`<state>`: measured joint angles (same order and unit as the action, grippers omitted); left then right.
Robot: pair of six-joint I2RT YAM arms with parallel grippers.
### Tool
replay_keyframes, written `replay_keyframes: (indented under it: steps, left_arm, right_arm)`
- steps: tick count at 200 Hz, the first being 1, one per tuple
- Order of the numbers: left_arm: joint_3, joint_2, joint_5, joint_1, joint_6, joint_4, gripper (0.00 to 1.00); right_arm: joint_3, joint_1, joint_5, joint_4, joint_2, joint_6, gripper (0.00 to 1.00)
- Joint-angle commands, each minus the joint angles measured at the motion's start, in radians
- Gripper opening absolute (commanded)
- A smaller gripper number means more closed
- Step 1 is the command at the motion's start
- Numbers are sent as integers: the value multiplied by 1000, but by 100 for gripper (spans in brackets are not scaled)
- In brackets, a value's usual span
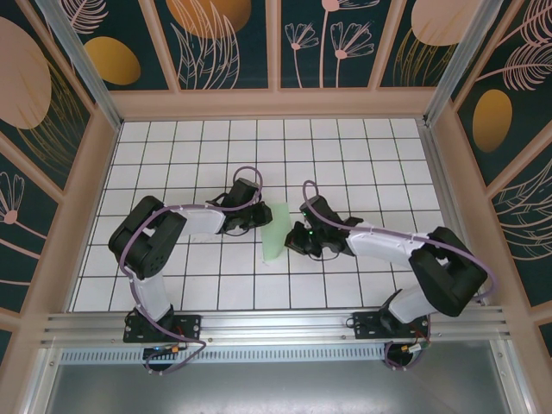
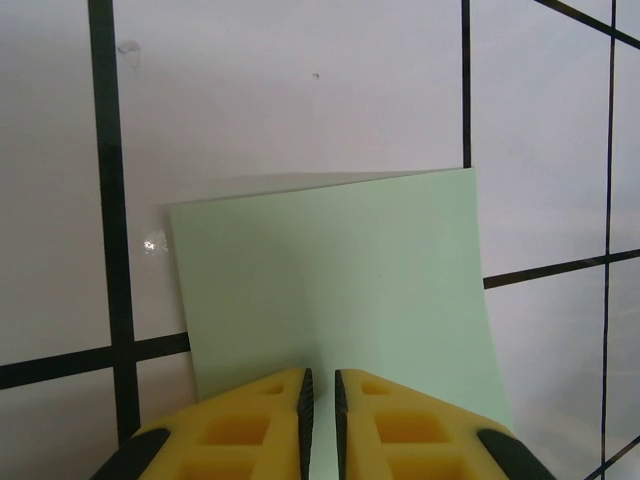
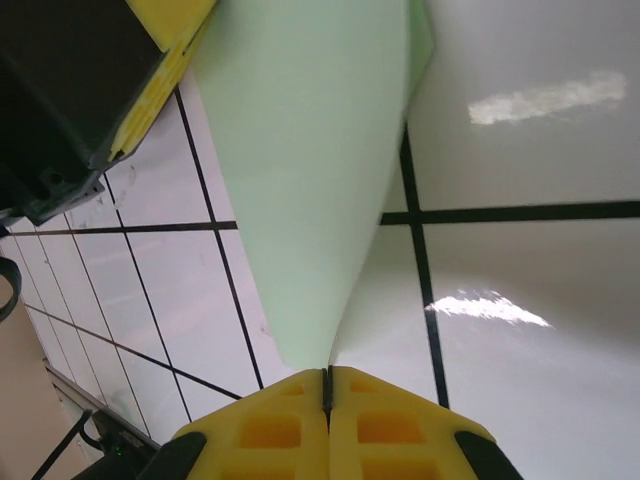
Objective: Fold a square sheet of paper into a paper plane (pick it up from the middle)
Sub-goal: Third fold the triangle at the center of the table.
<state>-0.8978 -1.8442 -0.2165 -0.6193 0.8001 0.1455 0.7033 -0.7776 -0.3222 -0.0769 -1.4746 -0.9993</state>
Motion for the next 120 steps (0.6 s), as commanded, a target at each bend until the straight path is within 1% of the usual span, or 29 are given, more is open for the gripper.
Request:
replay_keyframes:
  steps: [1,45,87,108,120]
  left_arm:
    - [-1,-24,8,-3,-19,-17,17]
    - [-17,-4,2,-4,-26,-25,17]
    - [-36,33,29,-5,-37,-50,19]
    - [-37,62,62,-5,-39,-53,21]
    - [-39,69,107,-4,-38,-72,22]
  right_arm:
    - [63,8,-24,56,-52,30,6]
    - [124,8,-22,72,-138,51,6]
    - [152,8,3,84,-196,45,6]
    - [160,7,1,94,-219,48,6]
    - [162,8,9,95,-224,46,6]
